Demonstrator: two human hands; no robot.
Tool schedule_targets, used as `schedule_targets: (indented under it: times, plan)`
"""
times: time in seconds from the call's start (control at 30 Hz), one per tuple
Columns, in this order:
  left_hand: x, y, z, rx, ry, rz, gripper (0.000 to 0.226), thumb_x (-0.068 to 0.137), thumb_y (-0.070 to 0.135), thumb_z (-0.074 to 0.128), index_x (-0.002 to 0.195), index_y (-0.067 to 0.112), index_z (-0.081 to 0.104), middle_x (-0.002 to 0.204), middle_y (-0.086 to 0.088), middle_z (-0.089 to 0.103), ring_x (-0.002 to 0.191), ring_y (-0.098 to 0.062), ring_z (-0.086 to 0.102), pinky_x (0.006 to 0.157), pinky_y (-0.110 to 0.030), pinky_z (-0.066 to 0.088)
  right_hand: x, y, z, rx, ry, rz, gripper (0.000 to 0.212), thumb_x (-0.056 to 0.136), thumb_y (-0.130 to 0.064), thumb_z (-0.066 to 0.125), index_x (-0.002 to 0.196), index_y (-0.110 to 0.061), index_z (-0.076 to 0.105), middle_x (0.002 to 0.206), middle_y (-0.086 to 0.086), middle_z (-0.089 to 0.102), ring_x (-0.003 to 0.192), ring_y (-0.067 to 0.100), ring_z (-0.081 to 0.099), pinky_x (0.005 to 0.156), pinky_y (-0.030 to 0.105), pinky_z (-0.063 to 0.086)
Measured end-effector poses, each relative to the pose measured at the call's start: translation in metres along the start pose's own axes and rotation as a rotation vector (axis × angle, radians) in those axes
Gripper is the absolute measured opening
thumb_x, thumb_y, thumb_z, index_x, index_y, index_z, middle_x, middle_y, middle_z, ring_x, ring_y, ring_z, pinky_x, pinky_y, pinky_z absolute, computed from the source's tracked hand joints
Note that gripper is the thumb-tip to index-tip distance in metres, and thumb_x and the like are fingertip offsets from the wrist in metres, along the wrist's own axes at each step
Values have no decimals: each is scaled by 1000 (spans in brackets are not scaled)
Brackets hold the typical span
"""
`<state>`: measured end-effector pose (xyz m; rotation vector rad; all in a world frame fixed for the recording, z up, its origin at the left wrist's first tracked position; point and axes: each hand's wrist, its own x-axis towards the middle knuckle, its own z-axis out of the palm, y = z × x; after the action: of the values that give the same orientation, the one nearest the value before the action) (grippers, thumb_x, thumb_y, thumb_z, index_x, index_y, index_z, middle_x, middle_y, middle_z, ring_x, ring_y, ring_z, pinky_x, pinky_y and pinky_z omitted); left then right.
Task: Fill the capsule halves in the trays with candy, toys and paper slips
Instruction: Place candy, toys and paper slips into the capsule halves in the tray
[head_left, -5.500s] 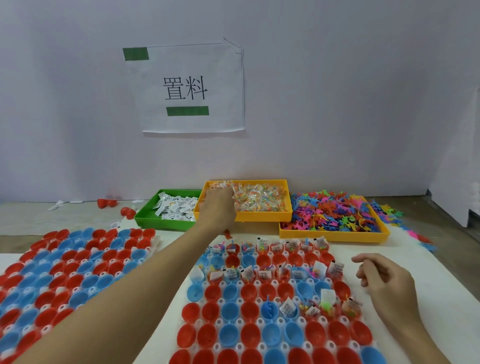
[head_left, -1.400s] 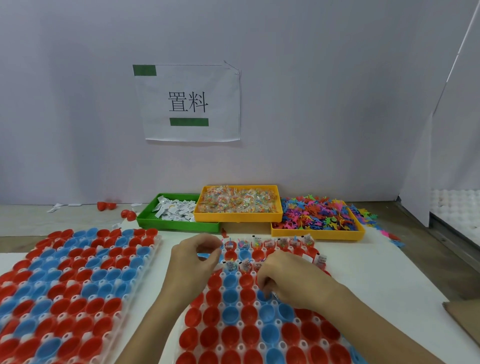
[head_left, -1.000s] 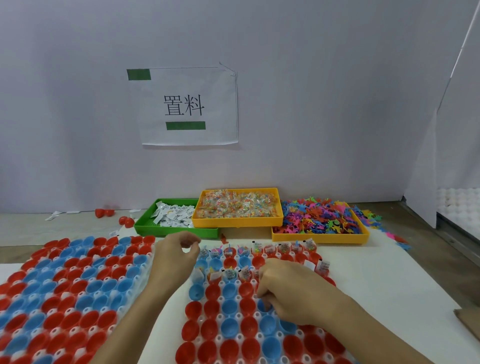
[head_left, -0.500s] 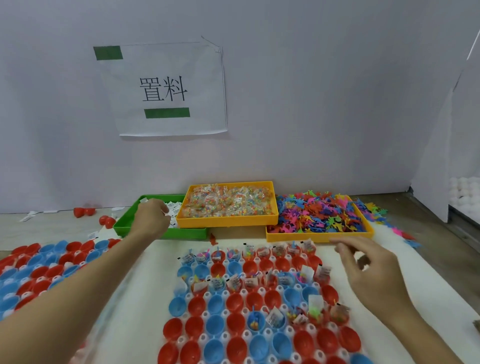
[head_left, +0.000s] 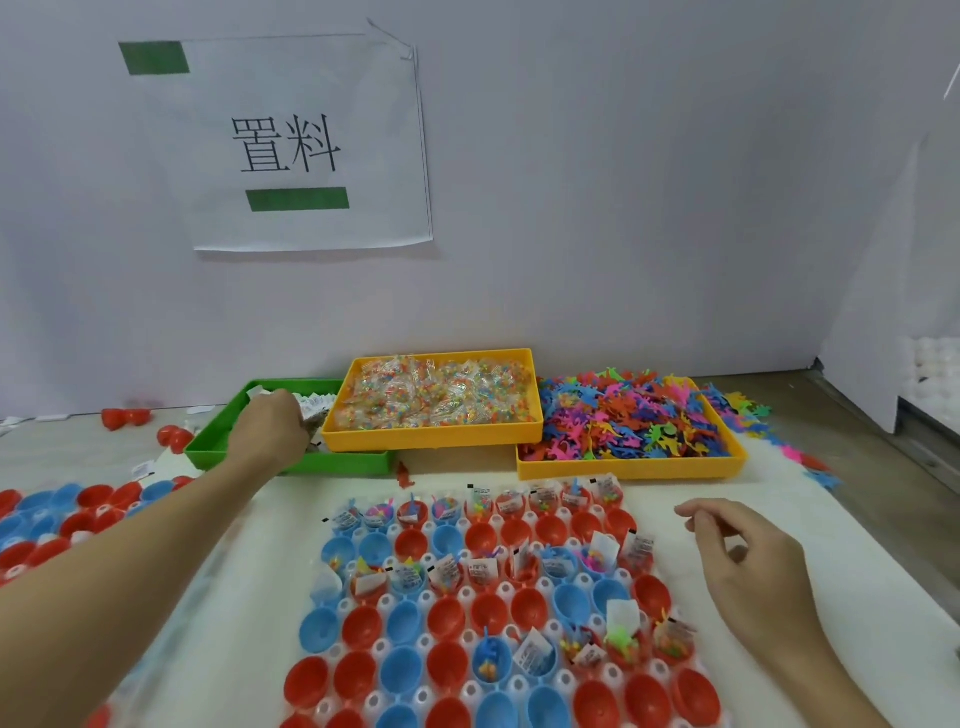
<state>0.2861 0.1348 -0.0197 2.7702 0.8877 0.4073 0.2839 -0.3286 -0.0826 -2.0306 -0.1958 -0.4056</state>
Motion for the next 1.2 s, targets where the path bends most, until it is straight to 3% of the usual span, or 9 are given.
schedule_targets:
  times: [0.13,0.3,0.4,0.53,0.67,0.73,0.83,1.0,1.2]
  plan:
    - [-6,-1,-6,-37,78,63,6,80,-4,58,76,1,60,76,-18,62,72,-34,57,60,-38,48,0,0,0,4,2,-6,31,94,0,57,84,-26,71,87,-13,70,82,9,60,61,9,42]
    - [-8,-7,-16,-112,114,76,15,82,-8,56,87,-4,69,85,-25,65,73,-37,56,67,-40,50,0,-1,0,-23,-8,9,29,94,1,57,85,-23,72,86,-12,70,78,11,62,64,8,42]
    - [-10,-7,-21,-168,157,98,13,89,0,59,88,-5,72,84,-26,68,72,-35,53,68,-37,45,0,-2,0,-22,-3,10,29,94,1,57,84,-22,72,85,-11,70,78,13,63,64,7,42]
    - [-21,3,-33,-257,255,108,26,97,14,56,78,-3,64,74,-21,65,66,-32,53,63,-36,40,-1,-3,-1,-23,5,11,29,93,2,57,83,-20,72,82,-9,70,76,14,63,62,9,42]
    - [-65,25,-43,-374,318,229,16,94,11,61,81,3,64,74,-9,67,64,-21,61,60,-30,49,0,-2,-1,-13,23,25,29,94,1,56,83,-21,72,78,-7,70,74,18,63,60,10,42]
    - [-100,34,-45,-435,250,322,11,93,14,65,85,7,69,73,2,67,65,-5,63,61,-14,49,0,-2,-1,-5,29,26,29,94,1,56,83,-21,72,76,-6,70,72,18,63,59,11,43]
    - [-150,45,-46,-496,58,429,5,90,14,68,90,17,72,72,16,66,66,5,67,63,-6,51,0,-2,0,-11,24,25,29,94,0,56,83,-21,72,75,-7,69,72,16,62,59,20,45]
    - [-198,61,-55,-437,-290,623,11,94,15,64,95,25,67,79,13,74,75,1,68,75,-18,55,0,0,-1,-23,28,31,29,94,0,56,83,-21,72,75,-8,69,73,12,62,62,22,45]
    - [-211,80,-65,-347,-364,772,18,93,14,58,99,22,73,83,12,70,77,-6,63,72,-20,52,-2,-1,-1,-35,25,28,27,95,1,55,85,-20,71,76,-9,68,73,11,62,60,20,42]
